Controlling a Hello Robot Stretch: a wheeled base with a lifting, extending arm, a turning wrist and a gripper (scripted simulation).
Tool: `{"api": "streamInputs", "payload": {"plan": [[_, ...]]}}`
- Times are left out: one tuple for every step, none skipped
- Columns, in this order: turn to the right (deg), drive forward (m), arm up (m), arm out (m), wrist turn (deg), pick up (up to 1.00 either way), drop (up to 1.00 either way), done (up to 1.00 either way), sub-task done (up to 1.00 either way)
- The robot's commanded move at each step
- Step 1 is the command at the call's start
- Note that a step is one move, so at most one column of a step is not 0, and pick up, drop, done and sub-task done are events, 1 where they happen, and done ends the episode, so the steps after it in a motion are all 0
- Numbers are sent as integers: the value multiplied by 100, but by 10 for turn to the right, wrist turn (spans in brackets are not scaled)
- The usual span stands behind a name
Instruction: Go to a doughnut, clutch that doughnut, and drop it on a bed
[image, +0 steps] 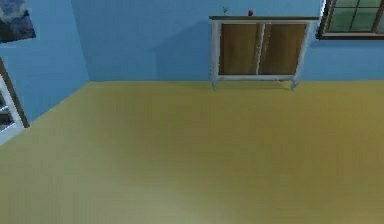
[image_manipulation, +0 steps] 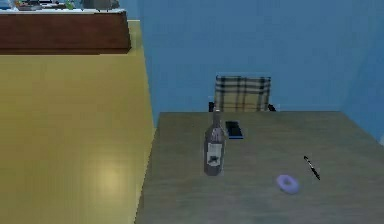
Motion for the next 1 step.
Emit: {"api": "streamInputs", "payload": {"plan": [[-450, 0, 0, 0, 0, 0, 0, 0, 0]]}}
